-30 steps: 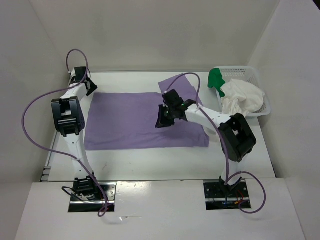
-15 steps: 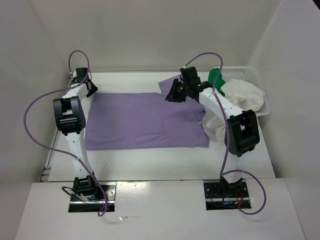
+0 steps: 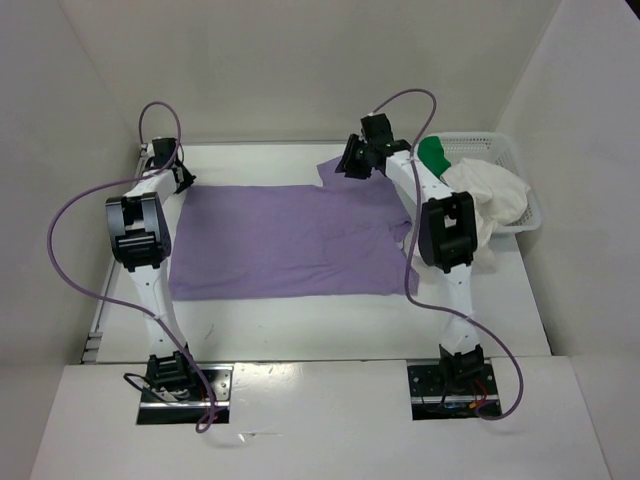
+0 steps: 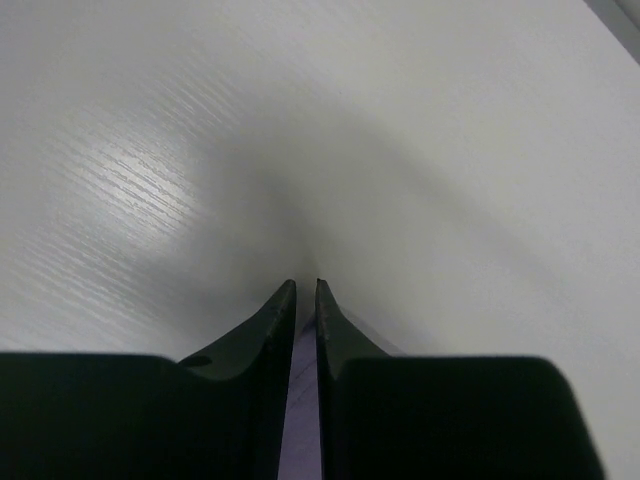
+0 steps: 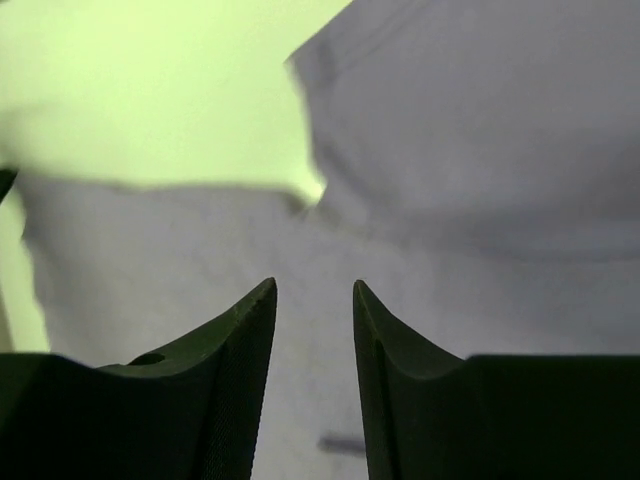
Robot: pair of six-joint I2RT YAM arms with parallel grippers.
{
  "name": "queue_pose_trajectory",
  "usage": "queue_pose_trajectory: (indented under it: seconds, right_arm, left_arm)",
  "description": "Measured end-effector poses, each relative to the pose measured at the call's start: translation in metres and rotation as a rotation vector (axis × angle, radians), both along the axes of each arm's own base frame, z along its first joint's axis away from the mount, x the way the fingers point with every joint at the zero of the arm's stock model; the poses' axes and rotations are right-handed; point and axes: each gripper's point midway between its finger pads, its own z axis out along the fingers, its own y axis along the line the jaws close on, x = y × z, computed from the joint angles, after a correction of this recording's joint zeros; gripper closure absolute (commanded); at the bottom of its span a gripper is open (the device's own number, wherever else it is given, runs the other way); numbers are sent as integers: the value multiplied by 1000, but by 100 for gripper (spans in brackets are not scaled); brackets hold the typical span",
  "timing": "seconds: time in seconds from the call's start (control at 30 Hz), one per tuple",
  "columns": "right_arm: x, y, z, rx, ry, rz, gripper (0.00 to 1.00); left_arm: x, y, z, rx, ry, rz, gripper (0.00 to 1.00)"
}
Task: Fold and stack the t-shirts
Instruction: Grap the side of the flattened tshirt furthest away from the robot with both arms
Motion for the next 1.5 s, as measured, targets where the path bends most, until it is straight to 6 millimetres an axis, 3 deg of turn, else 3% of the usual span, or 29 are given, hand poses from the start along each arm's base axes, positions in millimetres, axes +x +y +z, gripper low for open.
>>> queue_pose_trajectory:
  seconds: [0.1, 0.2, 0.23, 0.33, 0.57, 0.77, 0.9, 1.23, 1.5]
  right_arm:
    - [38, -20, -17, -31, -6, -65, 52]
    - [74, -37, -24, -56, -32, -120, 49]
    - [88, -41, -21, -53, -65, -135, 46]
    - [114, -58, -23, -46, -114, -187, 46]
    - [129, -88, -40, -59, -115, -267, 43]
    - [136, -95, -57, -81, -119, -305, 38]
    - [137, -97, -72, -89, -109, -320, 36]
    - [152, -99, -74, -40, -154, -370, 35]
    - [158, -111, -71, -21, -165, -414, 40]
  left_arm:
    - [0, -1, 1, -2, -6, -5, 82]
    - [0, -4, 1, -11, -12, -14, 67]
    - [0, -5, 1, -16, -15, -20, 57]
    - [2, -8, 4, -25, -28, -30, 54]
    - [-2, -13, 3, -44, -24, -49, 71]
    - [-3, -15, 2, -51, -18, -55, 90]
    - [-4, -16, 1, -52, -17, -55, 97]
    - [-9, -19, 1, -68, -11, -63, 100]
    - [-15, -23, 1, -79, -2, -71, 100]
